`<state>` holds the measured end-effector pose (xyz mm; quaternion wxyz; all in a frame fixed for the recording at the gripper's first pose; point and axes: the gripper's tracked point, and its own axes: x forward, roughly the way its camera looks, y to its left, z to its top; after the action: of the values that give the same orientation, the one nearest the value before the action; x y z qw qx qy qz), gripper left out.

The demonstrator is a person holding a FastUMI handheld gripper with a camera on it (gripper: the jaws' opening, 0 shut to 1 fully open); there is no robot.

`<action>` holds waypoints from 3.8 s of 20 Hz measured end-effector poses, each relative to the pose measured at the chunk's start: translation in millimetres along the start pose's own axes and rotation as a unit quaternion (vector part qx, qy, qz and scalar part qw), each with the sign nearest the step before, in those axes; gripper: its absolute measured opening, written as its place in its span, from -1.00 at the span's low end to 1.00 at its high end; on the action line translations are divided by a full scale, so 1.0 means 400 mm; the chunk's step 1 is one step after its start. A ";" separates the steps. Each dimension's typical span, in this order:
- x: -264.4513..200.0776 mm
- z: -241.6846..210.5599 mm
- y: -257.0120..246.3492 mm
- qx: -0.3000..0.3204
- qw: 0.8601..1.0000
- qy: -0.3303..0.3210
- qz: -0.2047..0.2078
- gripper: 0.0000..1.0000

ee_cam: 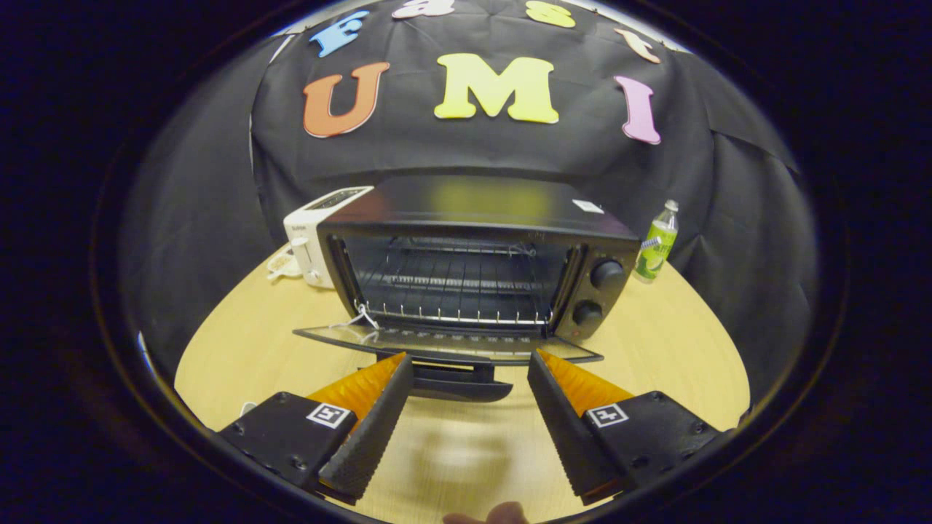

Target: Open the toaster oven, put the food inside, and close the toaster oven door.

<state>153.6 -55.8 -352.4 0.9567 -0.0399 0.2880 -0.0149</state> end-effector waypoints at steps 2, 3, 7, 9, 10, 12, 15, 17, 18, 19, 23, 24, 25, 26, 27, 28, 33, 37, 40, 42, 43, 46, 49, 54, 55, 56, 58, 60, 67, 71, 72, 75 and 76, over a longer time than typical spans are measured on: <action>-0.007 -0.049 -0.009 0.003 1.000 0.017 -0.001 1.00; -0.007 -0.062 -0.013 0.002 1.000 0.023 0.000 1.00; -0.035 -0.098 -0.027 -0.006 0.999 0.039 0.003 1.00; -0.075 -0.093 -0.041 -0.007 0.999 0.031 0.002 1.00; -0.098 -0.086 -0.045 -0.007 1.000 0.026 0.003 1.00; -0.128 -0.046 -0.045 -0.010 1.000 -0.001 0.010 1.00; -0.045 0.073 -0.027 -0.015 1.000 -0.022 0.005 1.00; 0.011 0.103 -0.018 -0.025 1.000 -0.018 0.004 1.00; 0.030 0.099 -0.011 -0.028 1.000 -0.010 0.007 1.00; 0.040 0.091 0.000 -0.028 1.000 -0.001 0.013 1.00; 0.035 0.024 -0.008 -0.024 0.999 0.021 0.013 1.00; 0.037 0.001 -0.006 -0.023 0.999 0.031 0.014 1.00; 0.040 -0.019 -0.002 -0.020 0.999 0.038 0.016 1.00; 0.036 -0.040 0.000 -0.017 0.999 0.046 0.017 1.00; 0.025 -0.051 -0.001 -0.014 0.998 0.050 0.018 1.00; 0.006 -0.057 -0.002 -0.012 0.998 0.052 0.020 1.00; -0.152 0.022 0.005 0.001 0.994 0.055 0.091 1.00; -0.303 0.068 0.040 0.026 0.974 0.115 0.193 1.00; -0.381 0.079 0.097 0.064 0.954 0.153 0.249 1.00; -0.398 0.061 0.141 0.100 0.938 0.184 0.276 1.00; -0.397 0.041 0.163 0.117 0.930 0.203 0.284 1.00; -0.375 -0.041 0.233 0.155 0.904 0.264 0.299 1.00; -0.356 -0.135 0.304 0.174 0.879 0.322 0.305 1.00; -0.323 -0.239 0.403 0.158 0.859 0.367 0.320 0.96; -0.317 -0.254 0.416 0.157 0.856 0.373 0.320 0.95; -0.316 -0.269 0.427 0.158 0.853 0.381 0.321 0.92; -0.312 -0.285 0.443 0.161 0.847 0.389 0.325 0.81; -0.306 -0.293 0.451 0.158 0.845 0.391 0.329 0.64; -0.314 -0.299 0.467 0.147 0.836 0.406 0.340 -0.20; -0.368 -0.231 0.454 0.153 0.832 0.396 0.357 -0.36; -0.390 -0.208 0.456 0.167 0.827 0.394 0.365 -0.36; -0.435 -0.128 0.439 0.203 0.820 0.374 0.381 -0.37; -0.446 -0.099 0.422 0.209 0.823 0.362 0.384 -0.37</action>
<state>-16.2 119.0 -301.6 0.6973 0.2834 0.5957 0.2805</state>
